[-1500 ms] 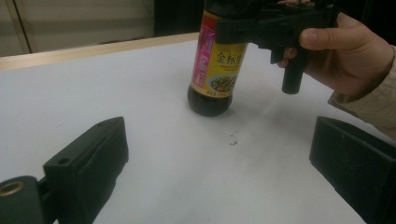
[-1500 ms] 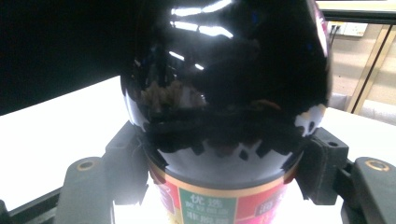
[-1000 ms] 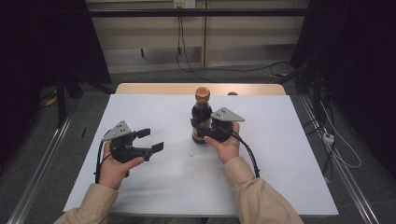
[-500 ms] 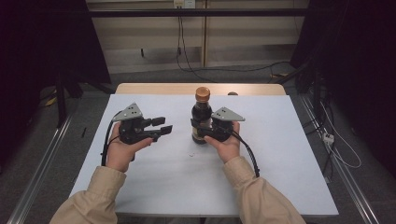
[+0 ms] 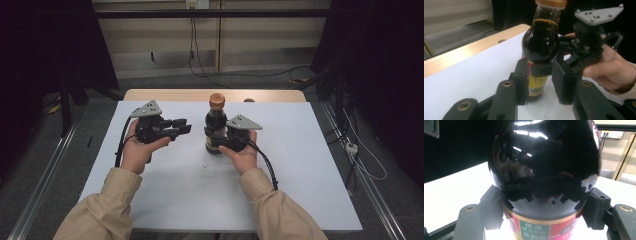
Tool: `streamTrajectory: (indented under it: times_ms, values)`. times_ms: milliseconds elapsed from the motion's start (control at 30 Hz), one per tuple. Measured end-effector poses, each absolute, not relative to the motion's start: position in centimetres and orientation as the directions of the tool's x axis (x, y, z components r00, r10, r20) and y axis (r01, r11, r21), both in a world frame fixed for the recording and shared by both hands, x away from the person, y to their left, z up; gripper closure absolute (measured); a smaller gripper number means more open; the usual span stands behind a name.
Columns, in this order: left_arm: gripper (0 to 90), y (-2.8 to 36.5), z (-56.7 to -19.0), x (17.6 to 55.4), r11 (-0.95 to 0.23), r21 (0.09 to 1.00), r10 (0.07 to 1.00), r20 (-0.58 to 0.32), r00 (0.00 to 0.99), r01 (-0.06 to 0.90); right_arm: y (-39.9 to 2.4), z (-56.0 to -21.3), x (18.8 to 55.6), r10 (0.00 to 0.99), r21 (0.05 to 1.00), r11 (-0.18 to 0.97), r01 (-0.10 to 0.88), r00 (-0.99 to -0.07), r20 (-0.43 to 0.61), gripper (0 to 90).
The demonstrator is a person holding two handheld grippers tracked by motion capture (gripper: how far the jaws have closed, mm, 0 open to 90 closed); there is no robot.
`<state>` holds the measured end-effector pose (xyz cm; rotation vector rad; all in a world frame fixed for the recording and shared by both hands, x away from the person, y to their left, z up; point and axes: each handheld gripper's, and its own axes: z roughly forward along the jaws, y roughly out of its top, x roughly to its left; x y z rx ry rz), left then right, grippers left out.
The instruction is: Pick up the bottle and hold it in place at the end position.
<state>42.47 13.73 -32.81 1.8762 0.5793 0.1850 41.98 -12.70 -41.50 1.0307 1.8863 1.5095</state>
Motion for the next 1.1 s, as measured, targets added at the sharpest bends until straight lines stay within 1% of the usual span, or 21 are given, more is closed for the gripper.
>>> streamTrajectory:
  times_ms: [100,200,300,400,600,933,1100]
  values:
    - [72.9,13.3,-32.2,42.8,-0.282,0.912,0.464,-0.142,0.875,0.298,-12.7,-41.5,42.0,0.81,0.965,0.094,0.244,-0.582,0.069,30.4]
    - [78.9,12.9,-31.8,43.0,-0.288,0.909,0.449,-0.15,0.881,0.302,-12.7,-41.6,42.0,0.81,0.965,0.09,0.245,-0.582,0.072,30.4]
    - [84.6,12.6,-31.5,43.3,-0.28,0.904,0.437,-0.179,0.882,0.322,-12.7,-41.6,42.0,0.811,0.966,0.09,0.243,-0.581,0.07,30.4]
    - [89.4,12.4,-30.9,43.7,-0.302,0.897,0.426,-0.175,0.888,0.322,-12.7,-41.6,42.0,0.811,0.966,0.091,0.243,-0.581,0.07,30.4]
    - [90.0,11.9,-29.9,44.4,-0.308,0.893,0.433,-0.177,0.884,0.329,-12.7,-41.6,42.0,0.81,0.965,0.09,0.246,-0.582,0.073,30.4]
    - [90.0,11.3,-29.2,45.2,-0.298,0.882,0.423,-0.221,0.878,0.366,-12.8,-41.5,42.0,0.806,0.964,0.098,0.248,-0.588,0.07,30.7]
    - [90.0,11.1,-28.5,45.2,-0.306,0.882,0.43,-0.207,0.879,0.358,-12.7,-41.5,42.0,0.807,0.963,0.097,0.249,-0.587,0.07,31.0]
